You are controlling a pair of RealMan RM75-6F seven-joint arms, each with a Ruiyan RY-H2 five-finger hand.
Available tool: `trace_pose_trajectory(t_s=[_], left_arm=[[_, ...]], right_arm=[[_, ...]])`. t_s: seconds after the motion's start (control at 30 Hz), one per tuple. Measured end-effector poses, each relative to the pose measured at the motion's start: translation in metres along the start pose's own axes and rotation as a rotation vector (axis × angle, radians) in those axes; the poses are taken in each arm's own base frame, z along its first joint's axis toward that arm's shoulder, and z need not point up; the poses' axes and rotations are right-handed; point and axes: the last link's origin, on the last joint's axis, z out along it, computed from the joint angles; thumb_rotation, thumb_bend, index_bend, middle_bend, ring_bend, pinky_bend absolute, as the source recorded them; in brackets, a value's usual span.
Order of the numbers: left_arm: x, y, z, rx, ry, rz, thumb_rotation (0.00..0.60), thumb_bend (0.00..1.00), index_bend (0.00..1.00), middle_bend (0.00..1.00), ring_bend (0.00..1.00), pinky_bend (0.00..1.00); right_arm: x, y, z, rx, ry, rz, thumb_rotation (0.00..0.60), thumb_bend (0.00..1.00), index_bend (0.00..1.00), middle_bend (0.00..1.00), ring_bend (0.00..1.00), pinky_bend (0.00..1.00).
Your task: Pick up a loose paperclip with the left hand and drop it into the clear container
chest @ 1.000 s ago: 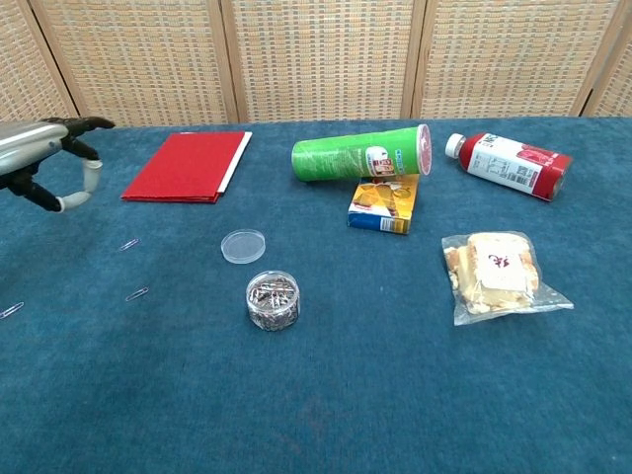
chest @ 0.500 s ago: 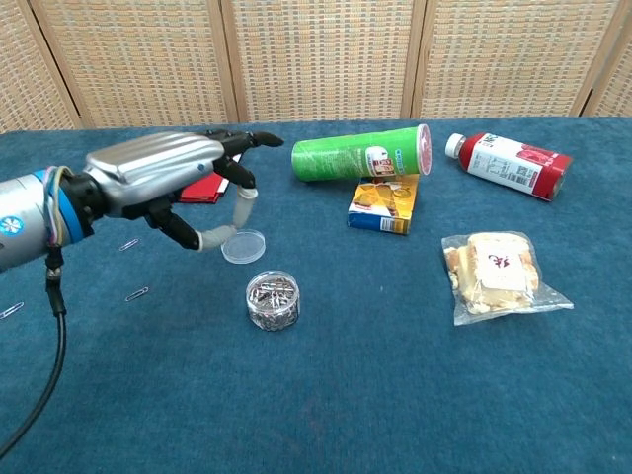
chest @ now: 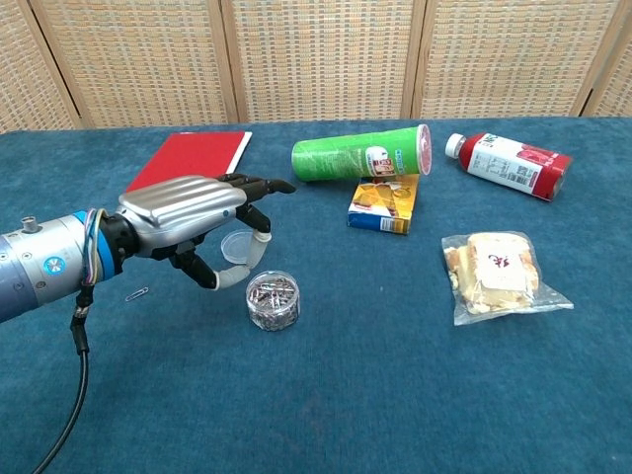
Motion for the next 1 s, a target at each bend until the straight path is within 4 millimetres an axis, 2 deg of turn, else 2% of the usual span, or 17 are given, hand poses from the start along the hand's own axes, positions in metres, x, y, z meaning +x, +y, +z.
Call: trace_pose_trajectory(t_s=[0.23,0.33,0.4,0.5,0.6,0.87,0.97,1.0], left_arm=[[-0.004,0.001,0.006,0.006,-0.017,-0.004,0.600,0.43,0.75,0.00,0.00,0.00],[-0.004,0.001,0.006,0.009,-0.021,-0.005,0.600,0.30,0.62,0.00,0.00,0.00],[-0.003,0.001,0.005,0.010,-0.020,-0.010,0.600,0.19,0.47,0.00,0.00,0.00],[0.000,0.001,0.005,0.010,-0.013,-0.021,0.600,0.12,0.35,0.00,0.00,0.00],[0.005,-0.001,0.003,0.011,0.003,-0.035,0.600,0.09,0.30,0.00,0.00,0.00],[0.026,-0.014,-0.005,0.035,0.062,-0.054,0.600,0.09,0.29,0.00,0.00,0.00],[0.039,-0.026,-0.013,0.061,0.101,-0.054,0.600,0.04,0.17,0.00,0.00,0.00],[0.043,-0.030,-0.017,0.073,0.114,-0.051,0.600,0.02,0.10,0.00,0.00,0.00]], right_arm=[[-0.001,-0.001,-0.001,0.003,-0.001,-0.002,0.600,0.00,0.00,0.00,0.00,0.00],[-0.001,-0.001,-0.001,0.005,-0.002,-0.001,0.600,0.00,0.00,0.00,0.00,0.00],[0.000,-0.001,-0.001,0.005,-0.002,0.000,0.600,0.00,0.00,0.00,0.00,0.00],[0.000,0.000,-0.001,0.005,0.000,0.002,0.600,0.00,0.00,0.00,0.00,0.00],[0.000,-0.001,-0.001,0.006,0.000,0.002,0.600,0.00,0.00,0.00,0.00,0.00],[0.000,-0.002,-0.002,0.010,-0.001,-0.001,0.600,0.00,0.00,0.00,0.00,0.00],[0.000,-0.002,-0.002,0.011,0.000,-0.001,0.600,0.00,0.00,0.00,0.00,0.00],[0.000,-0.002,-0.002,0.011,0.000,0.000,0.600,0.00,0.00,0.00,0.00,0.00]])
